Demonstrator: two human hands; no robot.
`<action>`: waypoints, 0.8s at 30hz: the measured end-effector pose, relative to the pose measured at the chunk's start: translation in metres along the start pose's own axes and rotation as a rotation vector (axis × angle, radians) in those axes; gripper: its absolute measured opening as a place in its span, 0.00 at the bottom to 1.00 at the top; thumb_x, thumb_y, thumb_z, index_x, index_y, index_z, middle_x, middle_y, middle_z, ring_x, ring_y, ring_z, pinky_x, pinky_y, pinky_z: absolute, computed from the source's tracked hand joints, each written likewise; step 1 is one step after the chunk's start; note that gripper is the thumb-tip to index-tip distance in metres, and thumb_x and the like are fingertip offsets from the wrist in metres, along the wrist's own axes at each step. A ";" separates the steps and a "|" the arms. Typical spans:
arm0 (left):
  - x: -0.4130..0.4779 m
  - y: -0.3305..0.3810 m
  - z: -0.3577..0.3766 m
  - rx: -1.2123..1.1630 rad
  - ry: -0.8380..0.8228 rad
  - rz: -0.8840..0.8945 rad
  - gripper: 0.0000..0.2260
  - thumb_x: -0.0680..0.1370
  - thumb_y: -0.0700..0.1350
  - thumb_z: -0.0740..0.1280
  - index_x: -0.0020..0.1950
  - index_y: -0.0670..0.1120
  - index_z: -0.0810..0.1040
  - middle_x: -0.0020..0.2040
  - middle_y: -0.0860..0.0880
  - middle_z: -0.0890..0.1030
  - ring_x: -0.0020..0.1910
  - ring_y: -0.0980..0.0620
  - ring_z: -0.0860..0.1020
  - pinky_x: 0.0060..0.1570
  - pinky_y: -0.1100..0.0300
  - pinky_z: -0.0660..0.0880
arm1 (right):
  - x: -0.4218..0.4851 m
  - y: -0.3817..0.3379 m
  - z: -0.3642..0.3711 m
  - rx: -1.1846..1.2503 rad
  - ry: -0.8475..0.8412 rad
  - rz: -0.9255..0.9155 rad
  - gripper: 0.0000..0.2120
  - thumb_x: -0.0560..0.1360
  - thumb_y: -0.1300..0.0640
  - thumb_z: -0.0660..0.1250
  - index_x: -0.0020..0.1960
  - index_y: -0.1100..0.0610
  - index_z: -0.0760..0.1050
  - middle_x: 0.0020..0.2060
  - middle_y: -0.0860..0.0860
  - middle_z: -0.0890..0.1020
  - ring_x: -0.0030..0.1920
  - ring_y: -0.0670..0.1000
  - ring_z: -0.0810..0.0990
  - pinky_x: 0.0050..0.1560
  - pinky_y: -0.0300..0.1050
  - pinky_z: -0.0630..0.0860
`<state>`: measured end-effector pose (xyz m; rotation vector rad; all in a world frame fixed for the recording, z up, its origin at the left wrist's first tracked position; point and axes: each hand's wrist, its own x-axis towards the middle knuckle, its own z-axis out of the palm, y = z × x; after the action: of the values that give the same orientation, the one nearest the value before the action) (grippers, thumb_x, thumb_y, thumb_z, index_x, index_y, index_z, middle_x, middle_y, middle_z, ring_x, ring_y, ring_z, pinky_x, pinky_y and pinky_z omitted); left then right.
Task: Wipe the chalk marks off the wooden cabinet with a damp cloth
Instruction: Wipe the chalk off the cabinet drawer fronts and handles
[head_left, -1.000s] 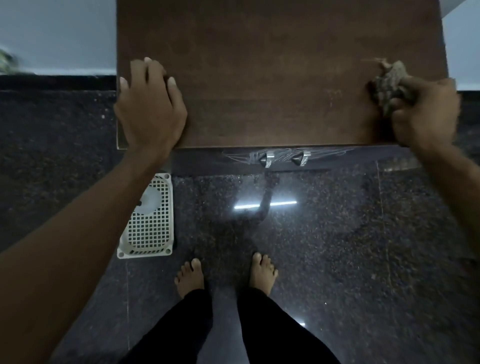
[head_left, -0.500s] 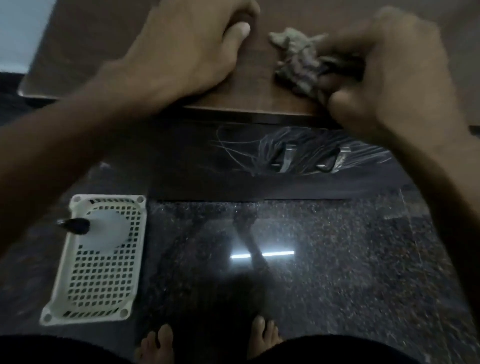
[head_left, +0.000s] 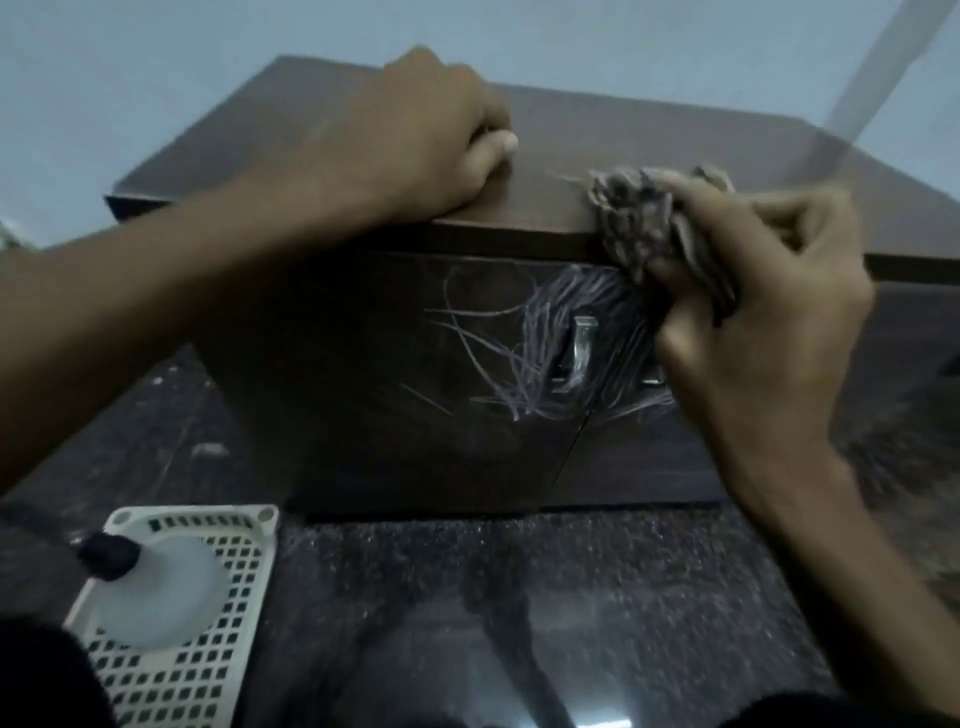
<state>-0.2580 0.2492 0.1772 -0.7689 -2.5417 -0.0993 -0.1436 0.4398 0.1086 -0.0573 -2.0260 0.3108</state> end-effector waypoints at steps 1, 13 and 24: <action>0.003 -0.005 -0.002 -0.040 0.006 0.025 0.15 0.85 0.50 0.61 0.61 0.45 0.83 0.56 0.38 0.84 0.55 0.37 0.79 0.48 0.52 0.70 | -0.006 0.007 -0.009 0.119 -0.004 0.094 0.23 0.72 0.67 0.66 0.65 0.54 0.79 0.50 0.62 0.77 0.48 0.58 0.76 0.49 0.38 0.70; -0.006 0.002 -0.012 -0.253 0.087 -0.003 0.10 0.81 0.51 0.68 0.52 0.47 0.87 0.45 0.46 0.87 0.47 0.45 0.84 0.50 0.57 0.75 | -0.036 -0.012 0.003 0.228 0.074 -0.089 0.14 0.78 0.62 0.69 0.63 0.56 0.81 0.43 0.58 0.77 0.42 0.52 0.74 0.43 0.44 0.76; -0.008 -0.004 -0.011 -0.328 0.070 -0.018 0.08 0.82 0.49 0.68 0.53 0.50 0.86 0.46 0.49 0.87 0.48 0.50 0.83 0.49 0.61 0.71 | -0.049 -0.066 0.031 0.126 -0.057 -0.516 0.11 0.82 0.61 0.62 0.51 0.56 0.84 0.45 0.54 0.82 0.40 0.56 0.74 0.38 0.52 0.71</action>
<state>-0.2492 0.2397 0.1832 -0.8466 -2.4966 -0.5498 -0.1421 0.3614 0.0687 0.5493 -1.9914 0.1102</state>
